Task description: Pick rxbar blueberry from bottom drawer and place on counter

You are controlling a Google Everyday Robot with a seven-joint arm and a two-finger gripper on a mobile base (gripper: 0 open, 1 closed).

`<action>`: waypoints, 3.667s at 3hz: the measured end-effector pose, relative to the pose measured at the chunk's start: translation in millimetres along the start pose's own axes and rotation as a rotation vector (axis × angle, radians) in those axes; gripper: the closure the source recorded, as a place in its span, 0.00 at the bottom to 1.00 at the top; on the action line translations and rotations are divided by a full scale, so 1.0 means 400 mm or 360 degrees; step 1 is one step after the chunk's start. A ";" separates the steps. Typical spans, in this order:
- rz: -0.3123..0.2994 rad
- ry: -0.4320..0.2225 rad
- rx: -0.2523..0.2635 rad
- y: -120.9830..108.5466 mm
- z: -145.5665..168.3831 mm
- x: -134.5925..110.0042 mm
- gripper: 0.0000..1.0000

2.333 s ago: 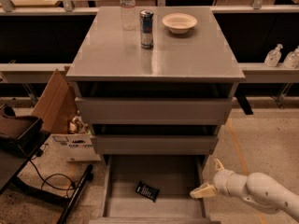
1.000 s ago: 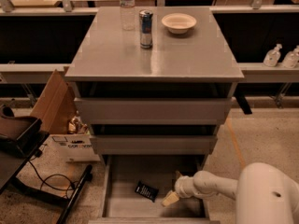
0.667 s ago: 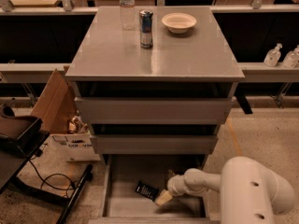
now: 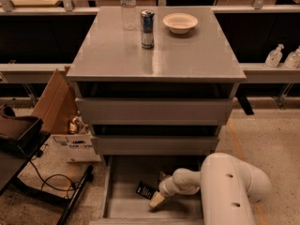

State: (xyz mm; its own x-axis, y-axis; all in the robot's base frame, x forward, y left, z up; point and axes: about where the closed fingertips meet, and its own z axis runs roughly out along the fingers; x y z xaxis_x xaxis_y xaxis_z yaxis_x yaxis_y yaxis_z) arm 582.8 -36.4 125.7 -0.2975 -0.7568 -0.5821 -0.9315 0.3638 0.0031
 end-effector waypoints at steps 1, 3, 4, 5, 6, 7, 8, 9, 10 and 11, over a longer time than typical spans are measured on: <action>0.0018 -0.0004 -0.0067 0.038 0.043 -0.004 0.00; 0.0039 0.0080 -0.0152 0.092 0.106 -0.004 0.41; 0.0039 0.0080 -0.0152 0.092 0.094 -0.013 0.64; 0.0039 0.0080 -0.0152 0.092 0.079 -0.024 0.96; 0.0039 0.0080 -0.0152 0.092 0.079 -0.024 1.00; 0.0039 0.0080 -0.0152 0.092 0.077 -0.026 1.00; -0.0049 0.0064 -0.0162 0.136 -0.025 -0.067 1.00; -0.0127 -0.0009 -0.0142 0.160 -0.237 -0.123 1.00; -0.0170 0.0005 -0.0280 0.274 -0.442 -0.136 1.00; -0.0190 0.0098 -0.0412 0.389 -0.629 -0.133 1.00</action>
Offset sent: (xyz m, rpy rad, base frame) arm -0.0279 0.0457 -0.0399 -0.0064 0.1257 0.0510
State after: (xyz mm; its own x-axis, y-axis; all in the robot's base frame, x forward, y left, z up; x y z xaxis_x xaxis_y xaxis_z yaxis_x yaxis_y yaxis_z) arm 401.2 -76.3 361.7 -0.1873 -0.8202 -0.5405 -0.9808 0.1254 0.1496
